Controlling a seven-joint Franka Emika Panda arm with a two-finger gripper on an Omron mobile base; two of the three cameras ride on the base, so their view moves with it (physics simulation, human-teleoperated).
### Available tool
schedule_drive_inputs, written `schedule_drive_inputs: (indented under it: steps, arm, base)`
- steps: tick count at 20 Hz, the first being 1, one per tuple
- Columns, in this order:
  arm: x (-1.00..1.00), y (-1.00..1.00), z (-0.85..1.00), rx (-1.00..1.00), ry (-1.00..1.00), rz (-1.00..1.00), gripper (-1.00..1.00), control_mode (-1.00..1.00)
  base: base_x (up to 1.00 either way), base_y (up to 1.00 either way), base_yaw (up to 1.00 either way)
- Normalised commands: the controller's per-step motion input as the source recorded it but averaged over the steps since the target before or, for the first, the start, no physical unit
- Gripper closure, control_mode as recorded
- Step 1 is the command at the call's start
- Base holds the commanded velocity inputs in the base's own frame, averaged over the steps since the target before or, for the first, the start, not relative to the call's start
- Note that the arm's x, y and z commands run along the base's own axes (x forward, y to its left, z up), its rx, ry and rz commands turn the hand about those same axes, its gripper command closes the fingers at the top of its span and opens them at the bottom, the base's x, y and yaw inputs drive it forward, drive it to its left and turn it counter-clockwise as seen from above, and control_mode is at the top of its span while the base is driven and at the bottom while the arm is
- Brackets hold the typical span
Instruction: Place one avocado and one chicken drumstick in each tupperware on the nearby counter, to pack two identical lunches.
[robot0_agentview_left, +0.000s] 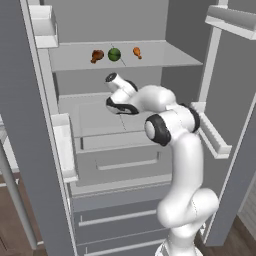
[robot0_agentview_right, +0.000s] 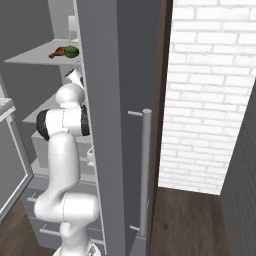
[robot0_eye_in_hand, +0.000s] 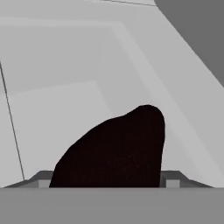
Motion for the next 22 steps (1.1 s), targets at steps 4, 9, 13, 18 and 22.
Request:
schedule_drive_inputs:
  steps: [4,9,13,18,22]
  arm:
    - [-1.0,0.47,0.69,0.0,-0.38,0.05,1.0,-1.0]
    - [-1.0,0.07,0.79,0.01,-0.21,0.02,1.0,-1.0]
    - [-1.0,0.0,1.0,0.03,0.0,0.0,1.0,-1.0]
    - [-1.0,0.0,0.92,0.01,0.11,0.0,1.0,-1.0]
    - [-1.0,-0.02,-0.16,0.0,0.14,0.0,1.0,-1.0]
  base:
    - [0.0,0.0,0.0]
    - [0.0,0.0,0.0]
    - [0.0,0.0,0.0]
    - [0.0,0.0,0.0]
    - [0.0,0.0,0.0]
